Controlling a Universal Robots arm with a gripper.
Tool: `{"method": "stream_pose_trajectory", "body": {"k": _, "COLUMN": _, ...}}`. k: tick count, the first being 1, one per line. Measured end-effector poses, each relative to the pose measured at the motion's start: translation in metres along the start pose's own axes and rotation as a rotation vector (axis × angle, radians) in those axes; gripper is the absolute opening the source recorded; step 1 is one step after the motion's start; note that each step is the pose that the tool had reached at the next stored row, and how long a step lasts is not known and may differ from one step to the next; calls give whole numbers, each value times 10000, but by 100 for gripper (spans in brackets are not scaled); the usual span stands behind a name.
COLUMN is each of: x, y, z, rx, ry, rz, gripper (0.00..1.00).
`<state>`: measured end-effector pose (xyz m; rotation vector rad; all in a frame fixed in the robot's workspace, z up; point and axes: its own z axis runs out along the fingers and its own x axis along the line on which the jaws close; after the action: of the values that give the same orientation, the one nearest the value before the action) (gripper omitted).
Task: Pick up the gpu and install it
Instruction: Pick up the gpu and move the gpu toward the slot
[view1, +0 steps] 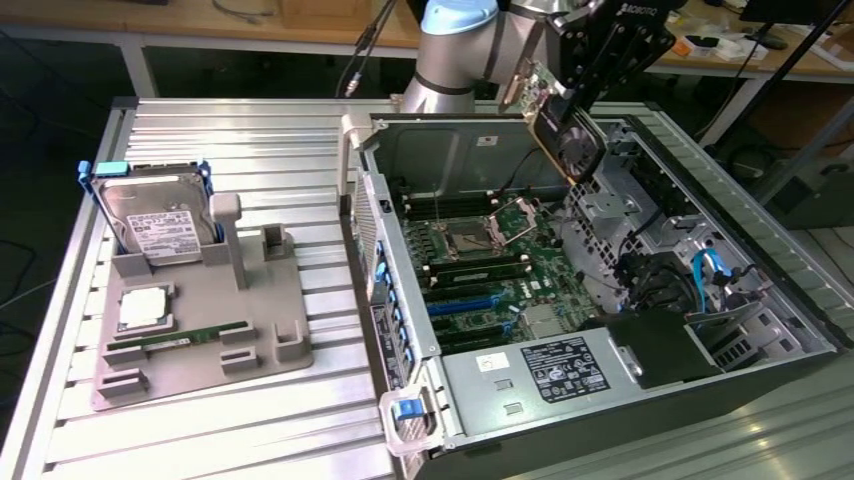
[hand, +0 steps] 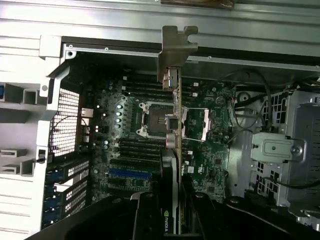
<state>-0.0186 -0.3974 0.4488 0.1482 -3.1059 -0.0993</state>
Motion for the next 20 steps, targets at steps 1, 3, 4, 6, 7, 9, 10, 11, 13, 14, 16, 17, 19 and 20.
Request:
{"method": "stream_pose_trajectory", "body": {"k": 1, "x": 0, "y": 4, "z": 0, "rx": 10, "ry": -112, "rz": -7, "gripper": 27}}
{"method": "stream_pose_trajectory", "body": {"k": 3, "x": -1, "y": 11, "z": 3, "rx": 29, "ry": -327, "rz": -21, "gripper": 27}}
{"method": "stream_pose_trajectory", "body": {"k": 4, "x": -1, "y": 11, "z": 3, "rx": 29, "ry": -327, "rz": -21, "gripper": 27}}
{"method": "stream_pose_trajectory", "body": {"k": 6, "x": -1, "y": 12, "z": 3, "rx": 30, "ry": -327, "rz": -20, "gripper": 27}}
{"method": "stream_pose_trajectory", "body": {"k": 7, "x": -2, "y": 12, "z": 3, "rx": 31, "ry": -330, "rz": 19, "gripper": 27}}
{"method": "stream_pose_trajectory", "body": {"k": 9, "x": -5, "y": 11, "z": 4, "rx": 29, "ry": -339, "rz": 182, "gripper": 27}}
{"method": "stream_pose_trajectory", "body": {"k": 10, "x": -7, "y": 11, "z": 5, "rx": 27, "ry": -346, "rz": 287, "gripper": 27}}
{"method": "stream_pose_trajectory", "body": {"k": 11, "x": -9, "y": 11, "z": 5, "rx": 26, "ry": -353, "rz": 397, "gripper": 27}}
{"method": "stream_pose_trajectory", "body": {"k": 13, "x": -11, "y": 11, "z": 7, "rx": 23, "ry": -368, "rz": 629, "gripper": 27}}
{"method": "stream_pose_trajectory", "body": {"k": 14, "x": -12, "y": 11, "z": 8, "rx": 22, "ry": -376, "rz": 750, "gripper": 27}}
{"method": "stream_pose_trajectory", "body": {"k": 16, "x": -12, "y": 11, "z": 9, "rx": 20, "ry": -384, "rz": 909, "gripper": 27}}
{"method": "stream_pose_trajectory", "body": {"k": 17, "x": -12, "y": 11, "z": 9, "rx": 20, "ry": -385, "rz": 912, "gripper": 27}}
{"method": "stream_pose_trajectory", "body": {"k": 19, "x": -12, "y": 11, "z": 9, "rx": 20, "ry": -386, "rz": 914, "gripper": 27}}
{"method": "stream_pose_trajectory", "body": {"k": 20, "x": -12, "y": 11, "z": 9, "rx": 20, "ry": -386, "rz": 914, "gripper": 27}}
